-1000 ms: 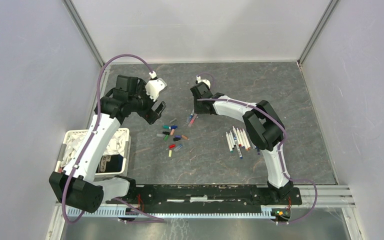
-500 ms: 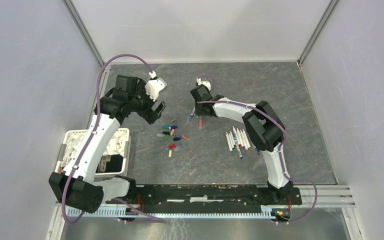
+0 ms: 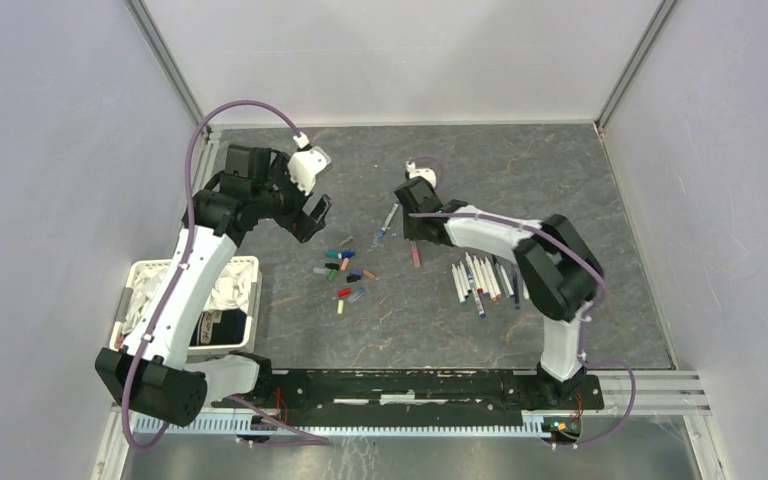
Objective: Open the pen caps
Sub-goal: Pick up the pen from the center of the board.
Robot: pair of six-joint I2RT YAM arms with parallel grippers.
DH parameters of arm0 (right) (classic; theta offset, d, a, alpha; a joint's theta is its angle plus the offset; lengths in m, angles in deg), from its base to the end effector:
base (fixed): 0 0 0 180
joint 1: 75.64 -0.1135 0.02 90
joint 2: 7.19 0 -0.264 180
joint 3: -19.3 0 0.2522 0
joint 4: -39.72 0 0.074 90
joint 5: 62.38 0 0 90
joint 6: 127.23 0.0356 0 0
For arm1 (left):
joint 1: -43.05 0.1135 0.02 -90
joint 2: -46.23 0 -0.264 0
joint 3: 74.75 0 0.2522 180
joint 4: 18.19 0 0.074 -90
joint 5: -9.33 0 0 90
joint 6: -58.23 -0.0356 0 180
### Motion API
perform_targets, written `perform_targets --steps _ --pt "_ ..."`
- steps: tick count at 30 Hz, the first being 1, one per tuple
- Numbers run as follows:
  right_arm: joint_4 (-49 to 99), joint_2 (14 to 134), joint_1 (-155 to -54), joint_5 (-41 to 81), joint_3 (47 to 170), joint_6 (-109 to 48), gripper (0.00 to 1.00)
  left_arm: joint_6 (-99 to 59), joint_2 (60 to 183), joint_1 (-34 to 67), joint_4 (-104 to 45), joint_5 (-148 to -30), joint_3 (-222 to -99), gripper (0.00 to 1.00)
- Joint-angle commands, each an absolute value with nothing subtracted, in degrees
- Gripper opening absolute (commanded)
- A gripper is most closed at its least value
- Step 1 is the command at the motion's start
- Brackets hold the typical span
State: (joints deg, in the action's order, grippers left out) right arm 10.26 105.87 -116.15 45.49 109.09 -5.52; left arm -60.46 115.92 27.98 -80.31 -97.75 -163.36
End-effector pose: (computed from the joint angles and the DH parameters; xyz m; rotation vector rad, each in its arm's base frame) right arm 0.3267 0.2648 0.1709 -0.0581 2.4371 0.1746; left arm 0.2345 -0.0740 0.3689 0.9912 2.0691 -0.2239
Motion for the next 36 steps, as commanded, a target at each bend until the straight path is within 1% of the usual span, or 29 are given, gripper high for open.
perform_targets --steps 1,5,8,10,13,18,23,30,32,34,36 --pt "23.9 89.0 -116.4 41.0 100.5 -1.8 0.00 -56.3 114.7 28.4 -81.0 -102.8 -166.7 1.00" --pt "42.8 77.1 -116.8 35.6 89.2 2.5 0.00 -55.1 114.5 28.4 -82.2 -110.8 -166.9 1.00" --pt "57.2 70.6 -119.0 36.1 81.8 5.5 0.00 -54.5 114.6 28.3 -83.3 -119.9 -166.6 1.00" --pt "63.8 68.1 -121.3 38.3 79.2 6.0 0.00 -53.4 115.2 28.3 -83.6 -127.2 -166.6 1.00" --pt "71.0 66.7 -124.1 39.9 77.7 7.2 0.00 -51.4 116.6 28.3 -83.4 -134.9 -166.8 1.00" --pt "75.0 67.7 -128.6 40.8 80.0 6.3 0.00 -48.3 116.6 27.9 -79.1 -141.8 -165.0 1.00" --pt "76.9 68.6 -132.2 43.5 82.7 2.4 0.00 -47.0 116.6 26.3 -77.7 -144.6 -162.4 1.00" --pt "78.6 70.9 -134.5 44.1 84.8 1.1 0.00 -45.5 116.8 23.9 -75.7 -144.7 -159.7 1.00" --pt "78.6 70.9 -135.0 44.3 84.8 0.6 0.00 -45.5 116.9 24.0 -75.4 -144.7 -159.8 0.97" --pt "78.4 70.5 -135.3 45.0 84.4 -0.1 0.00 -45.8 117.0 23.9 -75.4 -144.6 -160.0 0.87" --pt "78.2 69.7 -135.4 46.2 83.5 -0.9 0.00 -46.5 116.9 23.9 -75.6 -143.9 -160.1 0.73"
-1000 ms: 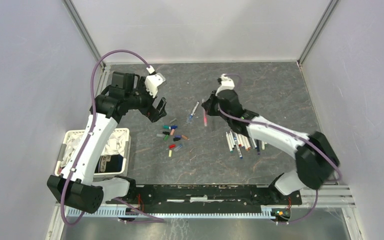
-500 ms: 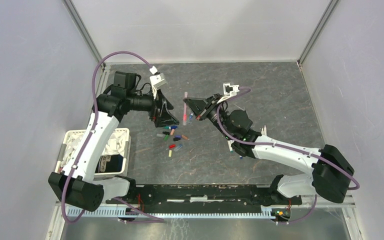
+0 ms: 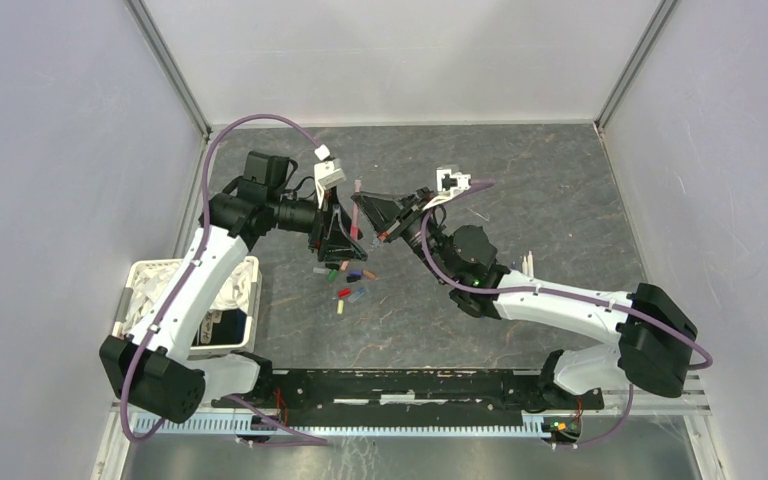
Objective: Open the pen caps
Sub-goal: Pick up the pen from the center of the board.
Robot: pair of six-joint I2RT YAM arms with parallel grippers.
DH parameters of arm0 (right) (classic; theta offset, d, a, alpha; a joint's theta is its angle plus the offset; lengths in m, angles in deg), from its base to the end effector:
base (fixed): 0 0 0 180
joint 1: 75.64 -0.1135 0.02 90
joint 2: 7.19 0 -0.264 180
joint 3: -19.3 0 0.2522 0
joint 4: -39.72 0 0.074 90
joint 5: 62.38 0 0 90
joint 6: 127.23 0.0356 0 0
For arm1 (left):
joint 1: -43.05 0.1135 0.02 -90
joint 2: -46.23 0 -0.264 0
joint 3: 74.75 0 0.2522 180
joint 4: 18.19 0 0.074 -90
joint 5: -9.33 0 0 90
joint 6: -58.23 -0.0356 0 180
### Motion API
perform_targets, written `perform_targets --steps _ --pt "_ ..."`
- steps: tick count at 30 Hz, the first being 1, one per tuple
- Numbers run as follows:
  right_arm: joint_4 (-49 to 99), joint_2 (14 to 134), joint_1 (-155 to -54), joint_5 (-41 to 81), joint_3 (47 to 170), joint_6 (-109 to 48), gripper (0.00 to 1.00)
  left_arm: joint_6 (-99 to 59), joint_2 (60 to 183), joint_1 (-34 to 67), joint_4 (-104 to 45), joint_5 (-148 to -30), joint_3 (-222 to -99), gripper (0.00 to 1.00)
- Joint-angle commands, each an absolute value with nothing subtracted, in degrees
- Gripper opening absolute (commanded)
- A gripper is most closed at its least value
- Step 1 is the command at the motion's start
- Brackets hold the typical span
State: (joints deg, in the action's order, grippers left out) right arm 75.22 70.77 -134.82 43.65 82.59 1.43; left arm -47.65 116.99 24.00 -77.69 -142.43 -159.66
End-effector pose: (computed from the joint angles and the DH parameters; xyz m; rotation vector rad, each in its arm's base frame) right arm 0.1673 0.2612 0.3463 0.0298 1.3321 1.3065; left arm 0.2179 -0.1084 0.3598 1.1190 1.8433 -1.2756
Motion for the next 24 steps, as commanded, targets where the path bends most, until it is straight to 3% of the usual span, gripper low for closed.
perform_targets --steps 1,6,11,14,19,24 --pt "78.0 69.2 -135.6 46.8 82.8 -1.4 0.00 -47.0 116.8 23.9 -75.7 -143.4 -160.0 0.66" --pt "77.6 66.6 -135.9 49.5 79.8 -2.8 0.00 -49.0 115.3 23.9 -75.7 -139.8 -159.1 0.27" --pt "76.3 65.3 -136.4 50.2 77.9 -2.8 0.00 -51.1 115.0 23.9 -76.1 -134.5 -159.1 0.03" --pt "73.2 63.8 -136.5 50.6 77.3 -2.7 0.03 -53.5 115.1 23.9 -77.2 -131.3 -159.1 0.02" --pt "57.8 58.8 -133.9 47.8 79.3 -2.4 0.37 -65.0 115.2 23.9 -82.2 -123.4 -159.4 0.02" --pt "41.1 57.8 -123.2 25.2 86.2 -0.5 0.51 -82.0 111.7 22.2 -89.3 -114.0 -157.6 0.02"
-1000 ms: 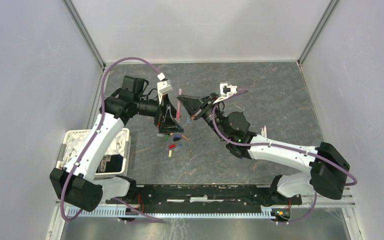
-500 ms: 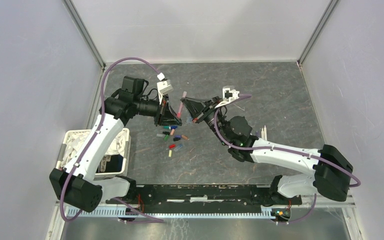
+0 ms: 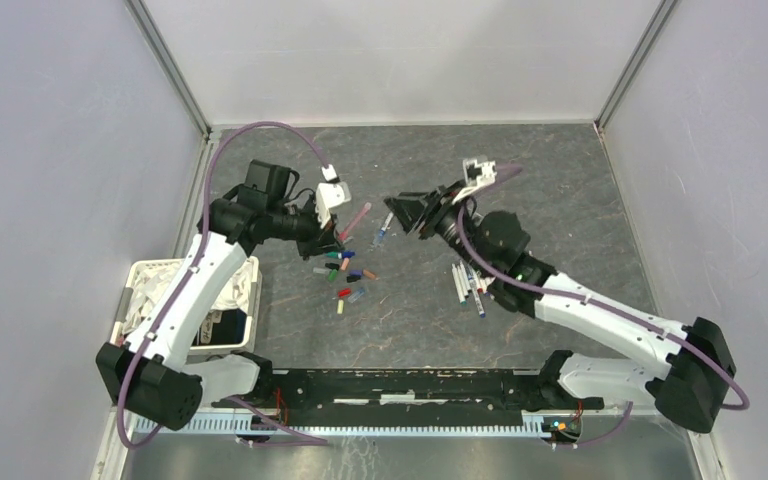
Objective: Open the pen caps
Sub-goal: Pick up the pen from the center of the board.
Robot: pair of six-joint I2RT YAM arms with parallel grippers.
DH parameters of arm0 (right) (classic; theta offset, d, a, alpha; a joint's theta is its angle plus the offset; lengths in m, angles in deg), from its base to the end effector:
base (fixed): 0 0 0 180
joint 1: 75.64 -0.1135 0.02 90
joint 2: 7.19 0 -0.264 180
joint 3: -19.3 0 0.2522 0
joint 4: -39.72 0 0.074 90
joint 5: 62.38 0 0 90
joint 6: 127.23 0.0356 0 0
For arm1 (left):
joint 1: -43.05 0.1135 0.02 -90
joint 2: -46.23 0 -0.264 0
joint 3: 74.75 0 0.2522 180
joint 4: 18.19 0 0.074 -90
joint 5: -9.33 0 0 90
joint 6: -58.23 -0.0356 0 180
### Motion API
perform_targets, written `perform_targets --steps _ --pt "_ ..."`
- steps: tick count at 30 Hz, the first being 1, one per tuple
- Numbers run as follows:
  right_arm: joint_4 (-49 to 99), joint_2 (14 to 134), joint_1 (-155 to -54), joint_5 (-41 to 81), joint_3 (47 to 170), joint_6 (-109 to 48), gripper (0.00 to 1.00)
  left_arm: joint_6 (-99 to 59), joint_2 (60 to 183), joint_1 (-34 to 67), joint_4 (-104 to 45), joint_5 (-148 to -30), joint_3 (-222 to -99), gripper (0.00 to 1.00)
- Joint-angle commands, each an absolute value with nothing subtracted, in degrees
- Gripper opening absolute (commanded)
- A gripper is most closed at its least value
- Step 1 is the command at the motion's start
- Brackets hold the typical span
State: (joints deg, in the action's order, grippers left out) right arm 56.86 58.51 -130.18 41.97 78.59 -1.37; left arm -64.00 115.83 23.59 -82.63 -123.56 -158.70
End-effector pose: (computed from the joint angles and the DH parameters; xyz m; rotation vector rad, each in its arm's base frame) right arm 0.1630 0.2136 0.3462 -0.0181 1.4870 1.1291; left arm 0.2149 -0.1016 0.3467 1.2764 1.8951 -0.7917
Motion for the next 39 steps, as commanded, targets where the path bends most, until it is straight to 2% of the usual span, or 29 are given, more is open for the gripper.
perform_targets --steps 1,3,7,11,19,29,33,39 --pt "36.9 59.0 -121.8 21.1 89.2 -2.0 0.54 -85.3 110.5 21.5 -91.1 -111.8 -157.3 0.02" --pt "29.1 62.2 -120.5 15.1 94.5 -5.2 0.60 -91.4 109.1 19.8 -95.0 -109.1 -157.0 0.02" --pt "19.3 70.8 -120.3 3.8 102.1 -6.2 0.61 -99.7 107.0 13.9 -99.7 -102.5 -155.7 0.02" --pt "25.2 75.2 -121.3 -4.1 100.4 0.1 0.63 -104.4 105.8 9.9 -100.1 -96.2 -154.4 0.02" --pt "28.8 81.1 -124.2 -12.8 100.3 3.5 0.62 -108.5 106.1 8.1 -99.7 -91.8 -155.1 0.02" --pt "29.5 87.3 -127.8 -15.6 102.7 4.2 0.56 -109.6 106.4 6.2 -98.2 -88.9 -154.5 0.02" --pt "28.5 89.4 -128.0 -16.4 103.9 4.4 0.44 -109.7 106.1 5.8 -98.3 -88.5 -154.6 0.02" --pt "28.4 89.5 -127.9 -16.5 103.7 3.9 0.04 -110.4 105.5 5.3 -98.7 -87.1 -153.7 0.02"
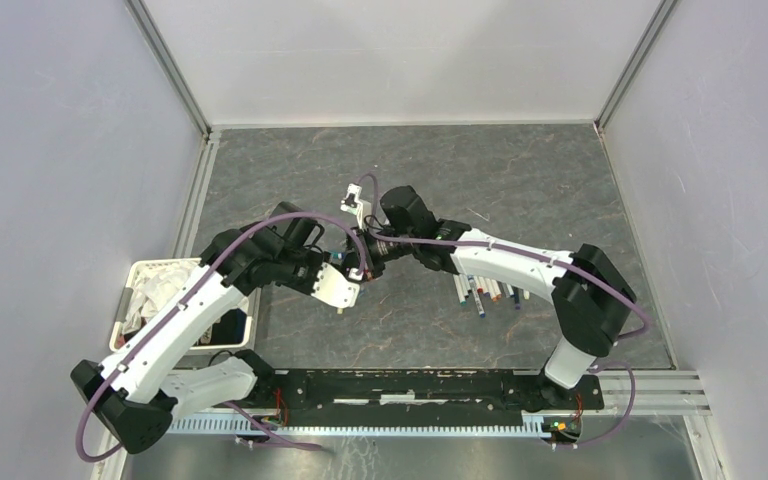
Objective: Open the pen caps
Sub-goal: Pick up the pen from the center of the board, then open the pen cap from the pen.
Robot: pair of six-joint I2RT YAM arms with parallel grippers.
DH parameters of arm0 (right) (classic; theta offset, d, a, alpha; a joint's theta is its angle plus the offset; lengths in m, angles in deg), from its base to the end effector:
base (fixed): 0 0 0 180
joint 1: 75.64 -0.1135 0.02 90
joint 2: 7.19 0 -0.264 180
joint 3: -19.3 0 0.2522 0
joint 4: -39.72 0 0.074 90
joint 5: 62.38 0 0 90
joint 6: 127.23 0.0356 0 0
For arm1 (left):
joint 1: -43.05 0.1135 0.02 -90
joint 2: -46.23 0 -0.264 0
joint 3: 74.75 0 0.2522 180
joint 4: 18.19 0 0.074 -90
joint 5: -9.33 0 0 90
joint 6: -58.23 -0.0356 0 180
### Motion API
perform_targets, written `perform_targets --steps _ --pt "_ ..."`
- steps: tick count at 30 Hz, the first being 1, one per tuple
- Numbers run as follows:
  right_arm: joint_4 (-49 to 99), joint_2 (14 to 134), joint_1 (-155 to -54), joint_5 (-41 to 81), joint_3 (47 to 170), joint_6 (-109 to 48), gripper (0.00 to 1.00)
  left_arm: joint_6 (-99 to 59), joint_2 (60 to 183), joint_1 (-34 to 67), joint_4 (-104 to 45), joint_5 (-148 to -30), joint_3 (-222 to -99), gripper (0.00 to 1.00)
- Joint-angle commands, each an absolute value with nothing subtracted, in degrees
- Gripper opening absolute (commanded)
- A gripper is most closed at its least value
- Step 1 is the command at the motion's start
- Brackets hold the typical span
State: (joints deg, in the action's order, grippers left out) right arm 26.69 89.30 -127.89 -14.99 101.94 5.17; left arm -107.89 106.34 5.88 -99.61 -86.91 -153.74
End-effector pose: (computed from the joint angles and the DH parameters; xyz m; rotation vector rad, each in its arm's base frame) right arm 0.2161 0.3184 0.2701 -0.7602 2.2859 1.6773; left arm 0.1391 -0.1103 0.3269 2.2356 1.4293 0.0798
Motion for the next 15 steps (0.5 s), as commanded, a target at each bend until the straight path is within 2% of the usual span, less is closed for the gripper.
perform_targets --steps 1,5,10,15 --pt "27.5 89.4 -127.9 -16.6 103.6 3.0 0.00 -110.7 105.6 5.3 -98.6 -86.5 -153.5 0.02" --pt "24.0 86.7 -127.7 -16.5 99.7 -0.2 0.00 -111.9 106.3 5.3 -98.1 -82.2 -152.6 0.02" --pt "23.7 79.0 -126.0 -17.1 87.1 -2.5 0.00 -115.6 107.8 5.6 -94.4 -72.0 -148.4 0.02" --pt "23.9 70.3 -123.1 -17.6 75.3 -3.4 0.00 -116.9 111.1 8.7 -90.5 -70.1 -148.4 0.02"
